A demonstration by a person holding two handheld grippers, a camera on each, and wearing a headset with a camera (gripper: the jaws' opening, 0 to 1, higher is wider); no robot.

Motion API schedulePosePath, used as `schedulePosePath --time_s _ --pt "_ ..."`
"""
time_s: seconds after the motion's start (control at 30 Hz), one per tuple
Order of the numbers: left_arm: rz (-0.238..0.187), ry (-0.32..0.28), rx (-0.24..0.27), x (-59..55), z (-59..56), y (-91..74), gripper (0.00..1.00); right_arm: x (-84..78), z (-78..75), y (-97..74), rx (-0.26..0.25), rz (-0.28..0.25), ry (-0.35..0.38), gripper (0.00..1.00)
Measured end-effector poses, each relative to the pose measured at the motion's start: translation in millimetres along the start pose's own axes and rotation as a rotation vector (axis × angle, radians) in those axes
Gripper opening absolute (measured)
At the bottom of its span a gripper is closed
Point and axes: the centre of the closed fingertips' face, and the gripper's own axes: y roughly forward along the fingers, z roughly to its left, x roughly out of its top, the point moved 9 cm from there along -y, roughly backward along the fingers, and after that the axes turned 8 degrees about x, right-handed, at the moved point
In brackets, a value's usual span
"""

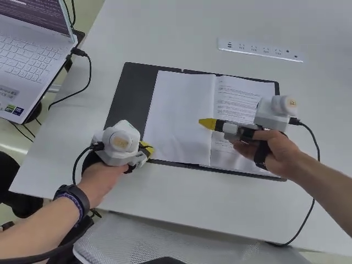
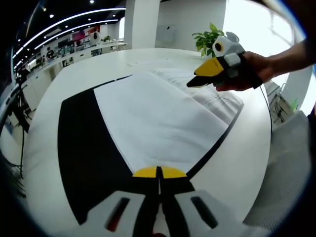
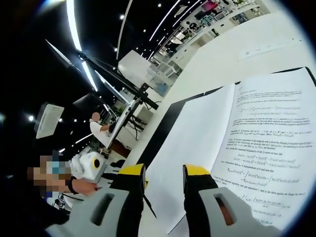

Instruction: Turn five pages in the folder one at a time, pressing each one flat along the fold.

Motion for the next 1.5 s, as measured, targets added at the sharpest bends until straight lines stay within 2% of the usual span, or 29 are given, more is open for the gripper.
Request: schedulePosePath --time_s 0.1,0.17,0.23,0.3,0.43,0.6,0.7,0.8,1.0,1.5 --pt "0.004 -0.029 0.004 0.0 0.3 0.3 0.00 6.4 -7.4 1.1 -0.020 0.017 -0.046 0.29" --pt "0.008 -0.032 0.004 0.6 0.5 0.4 0.00 10.0 -13.9 2.0 -0.050 0.037 -0.093 0.26" --pt "0.010 -0.030 0.004 0.7 0.9 0.6 0.00 12.4 -19.4 3.9 -0.062 0.031 -0.105 0.23" --pt "0.010 -0.033 0.004 0.8 1.3 0.6 0.00 15.3 -26.0 3.9 -0.075 0.012 -0.107 0.18" --pt "0.012 -0.054 0.007 0.9 2.4 1.2 0.00 23.2 -35.8 4.4 -0.077 -0.064 -0.099 0.10" --pt "0.007 -0.057 0.023 -0.3 0.6 1.4 0.00 29.8 -48.1 7.4 -0.091 -0.104 -0.080 0.01" --pt "0.008 -0.061 0.026 -0.2 0.8 1.4 0.00 30.0 -56.7 9.0 -0.104 -0.124 -0.035 0.00" --pt "0.011 -0.056 0.026 0.2 0.8 1.7 0.00 27.7 -61.6 9.3 -0.100 -0.127 -0.030 0.00" --pt "0.009 -0.049 0.029 0.2 0.4 1.9 0.00 17.3 -63.9 10.9 -0.090 -0.081 -0.043 0.00" --pt "0.002 -0.044 0.034 0.5 -0.9 2.7 0.00 24.6 -73.9 11.3 -0.079 -0.116 -0.025 0.00"
